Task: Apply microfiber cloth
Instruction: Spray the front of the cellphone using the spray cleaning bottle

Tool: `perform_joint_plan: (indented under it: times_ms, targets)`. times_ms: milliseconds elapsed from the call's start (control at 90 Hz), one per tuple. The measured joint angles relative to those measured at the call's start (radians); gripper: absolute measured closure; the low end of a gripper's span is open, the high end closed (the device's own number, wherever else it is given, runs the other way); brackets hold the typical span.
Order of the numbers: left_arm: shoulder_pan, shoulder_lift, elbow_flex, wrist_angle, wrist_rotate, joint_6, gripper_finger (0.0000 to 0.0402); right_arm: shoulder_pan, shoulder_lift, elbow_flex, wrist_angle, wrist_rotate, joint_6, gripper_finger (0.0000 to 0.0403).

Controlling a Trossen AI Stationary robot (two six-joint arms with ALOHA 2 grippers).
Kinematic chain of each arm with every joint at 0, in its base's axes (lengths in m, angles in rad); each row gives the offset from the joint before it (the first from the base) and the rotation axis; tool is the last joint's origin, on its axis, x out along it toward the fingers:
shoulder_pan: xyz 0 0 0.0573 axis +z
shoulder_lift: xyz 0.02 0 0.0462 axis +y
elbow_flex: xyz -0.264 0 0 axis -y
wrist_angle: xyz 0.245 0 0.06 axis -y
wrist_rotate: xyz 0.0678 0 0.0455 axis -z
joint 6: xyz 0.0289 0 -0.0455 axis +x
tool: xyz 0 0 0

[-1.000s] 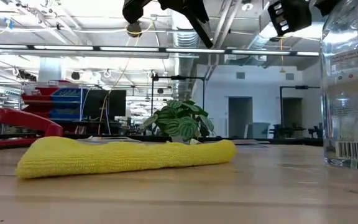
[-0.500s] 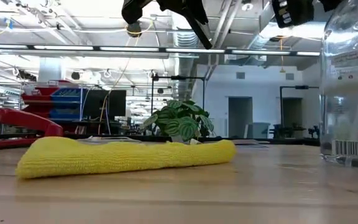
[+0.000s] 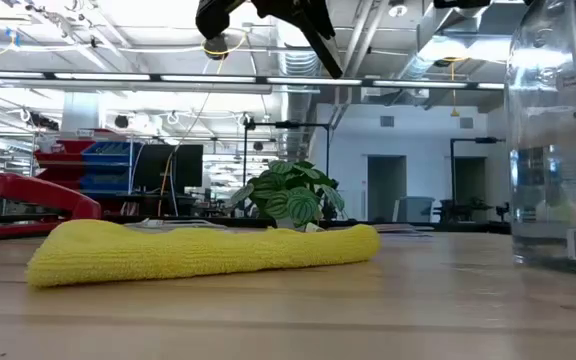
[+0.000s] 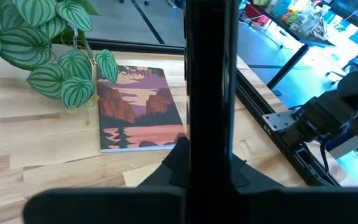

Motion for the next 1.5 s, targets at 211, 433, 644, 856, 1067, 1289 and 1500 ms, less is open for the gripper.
perform_joint_plan:
  times_ms: [211, 433, 644, 856, 1067, 1289, 1500]
  targets:
    - [-0.008, 0.0, 0.0, 0.014, 0.0, 0.0, 0.0397, -0.002, 0.018, 0.0, 0.003, -0.002, 0.049, 0.0097]
    - [-0.059, -0.001, 0.0, 0.015, 0.001, -0.004, 0.0397, -0.002, 0.083, -0.001, 0.057, -0.035, 0.115, 0.0097]
    - [-0.082, -0.001, 0.0, 0.02, 0.001, -0.008, 0.0397, -0.001, 0.079, -0.001, 0.092, -0.029, 0.162, 0.0097]
    - [-0.099, -0.001, 0.017, 0.019, 0.042, 0.003, 0.0397, 0.0, 0.082, -0.001, 0.096, 0.022, 0.266, 0.0097]
    - [-0.1, -0.002, 0.055, -0.075, 0.134, -0.003, 0.0398, 0.0, 0.082, -0.001, 0.096, 0.052, 0.306, 0.0097]
    - [-0.095, -0.002, 0.097, -0.209, 0.179, -0.048, 0.0399, 0.001, 0.082, -0.001, 0.096, 0.086, 0.375, 0.0097]
    - [-0.091, -0.002, 0.101, -0.225, 0.183, -0.061, 0.0399, 0.0, 0.082, -0.001, 0.093, 0.158, 0.44, 0.0097]
